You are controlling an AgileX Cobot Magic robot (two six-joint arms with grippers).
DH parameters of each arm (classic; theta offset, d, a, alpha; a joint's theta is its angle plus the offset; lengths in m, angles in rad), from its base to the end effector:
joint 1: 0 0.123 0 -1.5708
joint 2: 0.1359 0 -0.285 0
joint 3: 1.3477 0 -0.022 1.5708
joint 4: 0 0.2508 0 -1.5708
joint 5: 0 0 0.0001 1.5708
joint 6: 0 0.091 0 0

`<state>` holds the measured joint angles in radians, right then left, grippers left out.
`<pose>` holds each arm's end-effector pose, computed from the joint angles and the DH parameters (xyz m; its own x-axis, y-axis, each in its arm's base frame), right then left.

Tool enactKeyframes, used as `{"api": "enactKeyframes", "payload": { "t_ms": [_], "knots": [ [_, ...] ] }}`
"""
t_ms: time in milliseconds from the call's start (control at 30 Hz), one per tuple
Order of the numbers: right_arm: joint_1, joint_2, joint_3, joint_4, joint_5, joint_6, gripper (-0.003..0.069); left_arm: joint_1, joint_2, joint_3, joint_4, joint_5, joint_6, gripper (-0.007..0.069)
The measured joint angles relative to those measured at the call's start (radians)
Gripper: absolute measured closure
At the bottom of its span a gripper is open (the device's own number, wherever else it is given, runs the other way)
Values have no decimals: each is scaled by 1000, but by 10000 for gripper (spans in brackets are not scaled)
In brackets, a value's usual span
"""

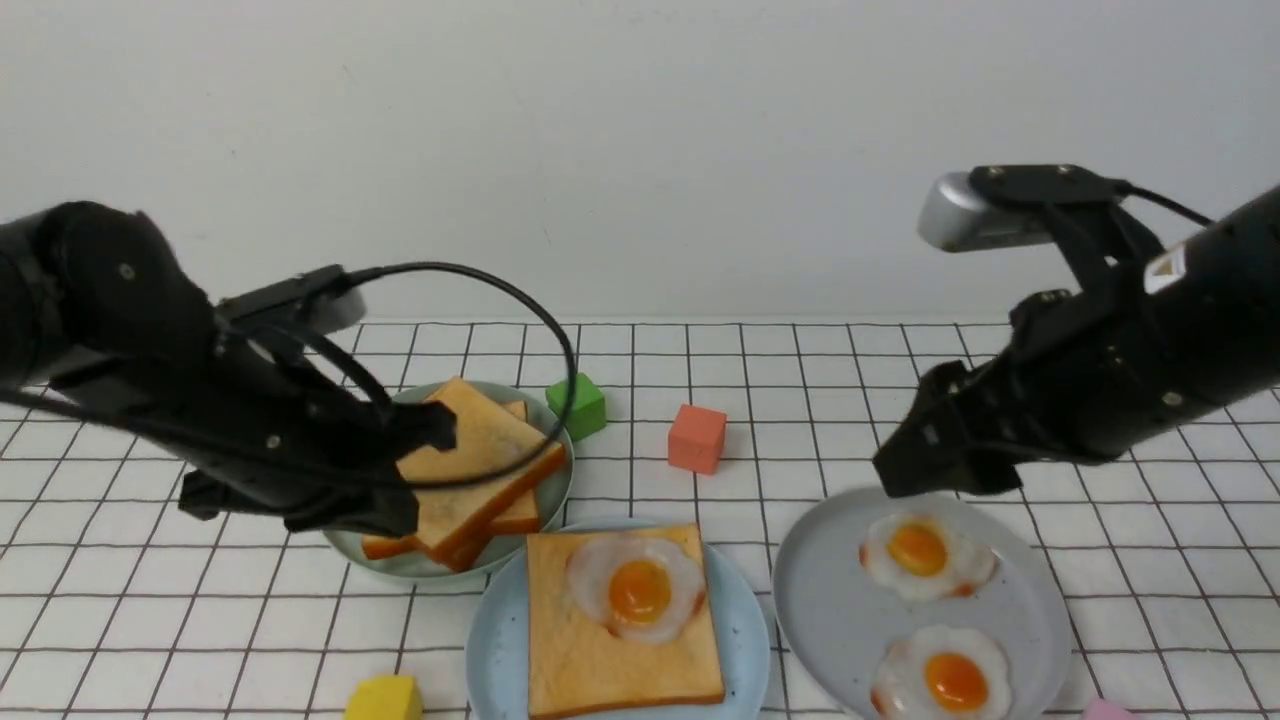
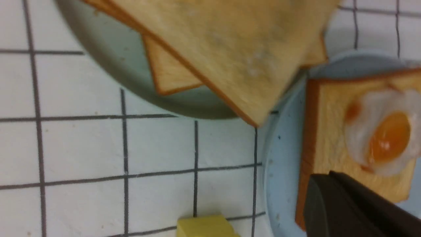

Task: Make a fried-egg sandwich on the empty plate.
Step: Use the left arm to grab a slice of bread

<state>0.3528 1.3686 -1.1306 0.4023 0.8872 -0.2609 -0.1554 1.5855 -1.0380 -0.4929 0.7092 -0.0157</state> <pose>0.2526 0.1225 0.3186 -0.7889 -0.2888 -0.5424 -0.4826 0.8377 0.2558 0.3077 -0.0766 0.2356 -0.9242 -0.2326 -0.3030 -0.0858 0.8993 -0.4287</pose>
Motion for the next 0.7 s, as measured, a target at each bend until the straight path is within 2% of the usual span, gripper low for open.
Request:
{"api": "enactKeyframes", "payload": {
  "t_ms": [100, 233, 300, 333, 400, 467, 500, 533, 567, 633, 700],
  "knots": [
    [46, -84, 86, -18, -11, 31, 131, 111, 60, -7, -125, -17, 49, 634],
    [93, -147, 164, -3, -31, 30, 130, 149, 114, -7, -149, -134, 93, 578],
    [105, -156, 178, 2, -30, 28, 130, 150, 137, -7, -144, -184, 91, 514],
    [105, -156, 179, 2, -30, 28, 130, 150, 139, -7, -144, -192, 90, 507],
    [106, -156, 180, 10, -30, 27, 130, 150, 157, -9, -141, -229, 82, 406],
    [106, -156, 180, 19, -33, 27, 130, 150, 167, -12, -140, -243, 78, 350],
    [106, -156, 180, 29, -35, 26, 130, 150, 180, -22, -139, -254, 78, 270],
    [106, -156, 180, 34, -35, 24, 130, 150, 184, -28, -139, -256, 79, 231],
    [106, -157, 180, 35, -35, 24, 130, 150, 187, -29, -139, -258, 79, 224],
    [106, -157, 180, 44, -35, 20, 130, 150, 204, -41, -139, -265, 90, 156],
    [106, -157, 180, 45, -37, 20, 130, 150, 216, -45, -139, -270, 101, 139]
  ]
}}
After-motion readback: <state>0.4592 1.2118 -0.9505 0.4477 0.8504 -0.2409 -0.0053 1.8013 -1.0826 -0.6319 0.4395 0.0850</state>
